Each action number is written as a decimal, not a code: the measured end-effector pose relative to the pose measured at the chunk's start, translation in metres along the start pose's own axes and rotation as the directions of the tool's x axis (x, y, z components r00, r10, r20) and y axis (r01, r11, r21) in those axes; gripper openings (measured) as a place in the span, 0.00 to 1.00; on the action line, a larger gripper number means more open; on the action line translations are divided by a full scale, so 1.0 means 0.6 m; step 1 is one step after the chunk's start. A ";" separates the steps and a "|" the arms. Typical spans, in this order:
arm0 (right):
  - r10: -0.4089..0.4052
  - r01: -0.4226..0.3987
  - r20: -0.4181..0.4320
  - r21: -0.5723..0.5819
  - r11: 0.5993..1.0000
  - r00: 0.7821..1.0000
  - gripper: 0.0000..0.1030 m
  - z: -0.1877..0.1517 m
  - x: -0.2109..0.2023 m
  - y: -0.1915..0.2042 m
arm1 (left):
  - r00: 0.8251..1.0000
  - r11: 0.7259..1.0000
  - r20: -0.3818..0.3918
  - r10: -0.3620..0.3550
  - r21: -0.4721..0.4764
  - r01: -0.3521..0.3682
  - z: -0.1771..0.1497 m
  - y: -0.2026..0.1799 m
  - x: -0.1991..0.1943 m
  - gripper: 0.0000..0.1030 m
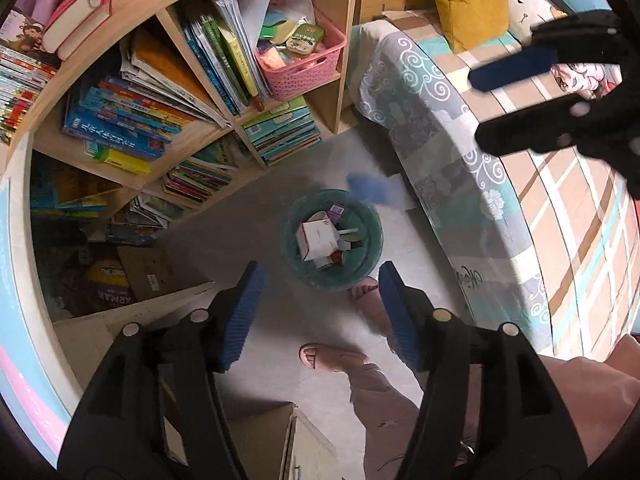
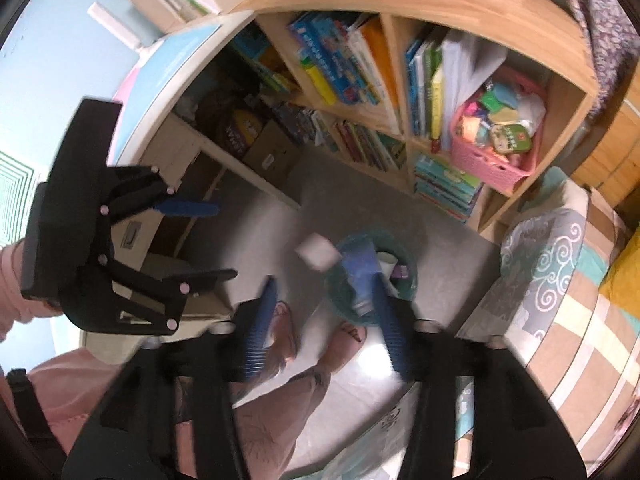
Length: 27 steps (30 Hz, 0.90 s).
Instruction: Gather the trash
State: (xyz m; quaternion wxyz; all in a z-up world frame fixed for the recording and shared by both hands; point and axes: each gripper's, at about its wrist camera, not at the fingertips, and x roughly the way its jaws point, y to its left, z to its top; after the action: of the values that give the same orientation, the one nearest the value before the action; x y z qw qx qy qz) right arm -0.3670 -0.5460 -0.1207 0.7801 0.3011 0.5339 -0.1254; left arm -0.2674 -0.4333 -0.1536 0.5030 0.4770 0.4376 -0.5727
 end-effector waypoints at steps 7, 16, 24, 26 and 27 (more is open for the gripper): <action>0.000 0.000 0.000 0.005 1.000 1.000 0.52 0.002 -0.008 -0.011 | 1.000 1.000 0.001 0.007 -0.008 -0.007 0.005 0.004 -0.002 0.61; 0.008 -0.008 -0.005 0.001 1.000 1.000 0.52 0.005 -0.006 -0.009 | 1.000 1.000 0.006 0.011 -0.022 -0.011 0.006 0.013 -0.006 0.62; 0.005 -0.005 -0.006 -0.033 0.999 1.000 0.52 0.018 0.002 0.018 | 1.000 0.998 0.022 0.018 -0.064 -0.017 -0.006 0.032 -0.018 0.62; 0.007 -0.007 -0.007 -0.046 0.999 1.000 0.52 0.024 0.004 0.028 | 0.999 0.997 0.029 0.024 -0.078 -0.022 -0.012 0.039 -0.024 0.62; 0.008 -0.008 -0.007 -0.052 0.999 1.000 0.52 0.026 0.004 0.030 | 0.999 0.996 0.033 0.027 -0.084 -0.024 -0.016 0.044 -0.028 0.62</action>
State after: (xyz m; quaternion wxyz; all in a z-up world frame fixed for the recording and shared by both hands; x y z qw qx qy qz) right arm -0.3451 -0.5411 -0.1128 0.7863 0.2832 0.5385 -0.1073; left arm -0.2394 -0.4244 -0.1390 0.5372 0.4512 0.4466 -0.5553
